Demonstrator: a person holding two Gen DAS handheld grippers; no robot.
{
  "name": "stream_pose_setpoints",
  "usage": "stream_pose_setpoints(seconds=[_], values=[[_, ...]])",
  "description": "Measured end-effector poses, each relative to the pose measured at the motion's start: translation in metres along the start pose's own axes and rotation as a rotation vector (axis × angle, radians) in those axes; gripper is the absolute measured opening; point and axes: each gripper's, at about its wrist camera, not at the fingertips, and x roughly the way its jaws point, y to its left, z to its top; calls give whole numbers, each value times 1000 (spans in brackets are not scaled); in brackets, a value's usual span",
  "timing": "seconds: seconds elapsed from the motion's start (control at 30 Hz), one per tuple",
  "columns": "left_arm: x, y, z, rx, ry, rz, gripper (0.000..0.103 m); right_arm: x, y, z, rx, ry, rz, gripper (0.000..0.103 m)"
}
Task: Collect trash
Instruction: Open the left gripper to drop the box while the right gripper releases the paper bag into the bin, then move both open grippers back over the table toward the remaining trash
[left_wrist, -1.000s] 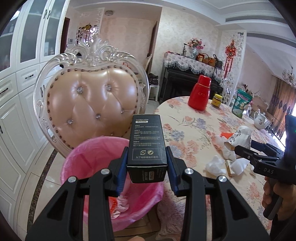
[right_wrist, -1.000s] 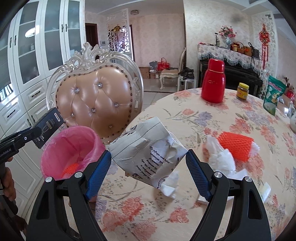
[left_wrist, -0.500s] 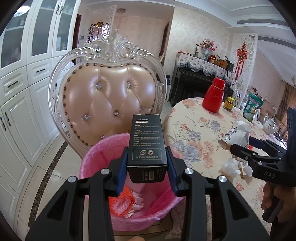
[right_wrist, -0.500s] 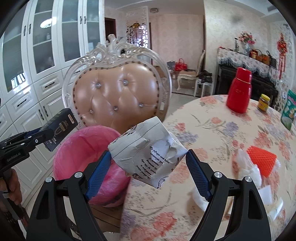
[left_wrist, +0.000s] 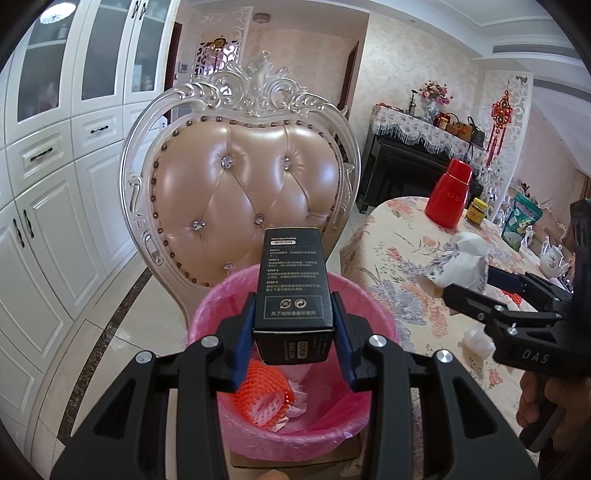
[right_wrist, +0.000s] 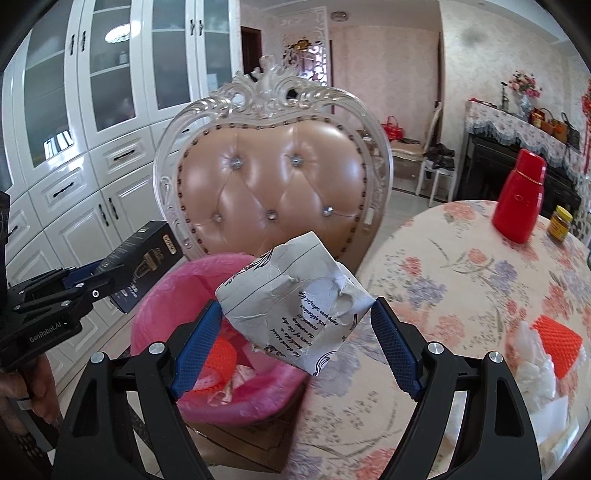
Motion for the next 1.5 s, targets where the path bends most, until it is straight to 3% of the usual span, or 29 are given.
stream_pose_setpoints(seconds=[0.53, 0.8, 0.87, 0.93, 1.5], values=[[-5, 18, 7, -49, -21, 35, 37, 38, 33, 11, -58, 53, 65, 81], [0, 16, 7, -49, -8, 29, 38, 33, 18, 6, -25, 50, 43, 82], [3, 14, 8, -52, -5, 33, 45, 29, 12, 4, -21, 46, 29, 82], [9, 13, 9, -64, 4, 41, 67, 26, 7, 2, -13, 44, 23, 82], [16, -26, 5, -25, 23, -11, 67, -21, -47, -19, 62, -1, -56, 84]])
